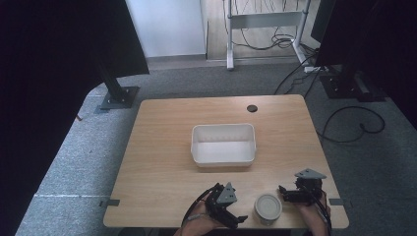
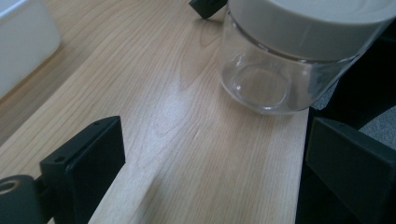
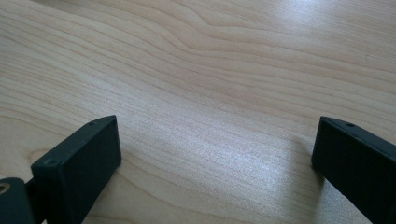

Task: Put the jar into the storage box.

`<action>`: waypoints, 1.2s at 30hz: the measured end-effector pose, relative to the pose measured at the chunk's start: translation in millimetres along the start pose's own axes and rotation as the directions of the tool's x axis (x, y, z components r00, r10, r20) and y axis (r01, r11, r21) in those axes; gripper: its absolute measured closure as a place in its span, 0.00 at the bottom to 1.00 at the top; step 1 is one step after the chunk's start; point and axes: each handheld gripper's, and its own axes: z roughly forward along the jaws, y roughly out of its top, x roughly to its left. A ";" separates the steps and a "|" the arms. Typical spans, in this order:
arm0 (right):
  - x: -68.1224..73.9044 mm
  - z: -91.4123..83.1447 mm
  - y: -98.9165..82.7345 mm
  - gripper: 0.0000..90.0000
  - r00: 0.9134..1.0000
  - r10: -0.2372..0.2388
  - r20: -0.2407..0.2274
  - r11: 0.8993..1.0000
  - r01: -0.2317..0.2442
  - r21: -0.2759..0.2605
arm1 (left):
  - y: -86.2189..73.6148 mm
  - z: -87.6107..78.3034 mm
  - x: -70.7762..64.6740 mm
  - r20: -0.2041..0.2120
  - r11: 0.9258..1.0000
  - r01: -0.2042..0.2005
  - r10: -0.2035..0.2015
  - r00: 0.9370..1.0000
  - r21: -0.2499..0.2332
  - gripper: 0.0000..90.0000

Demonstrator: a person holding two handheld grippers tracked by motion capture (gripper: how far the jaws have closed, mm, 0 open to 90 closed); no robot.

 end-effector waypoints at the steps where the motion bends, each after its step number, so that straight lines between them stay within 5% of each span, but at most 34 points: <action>1: 0.0 0.0 0.0 0.01 1.000 0.000 0.000 1.000 0.000 0.000 | 1.2 1.4 -1.1 0.003 1.000 -0.001 0.001 1.000 -0.003 0.05; 36: 0.2 -0.1 -0.1 0.01 1.000 -0.006 -0.005 1.000 0.006 0.000 | 31.1 43.9 -26.2 0.091 0.996 -0.086 0.085 0.992 0.010 0.05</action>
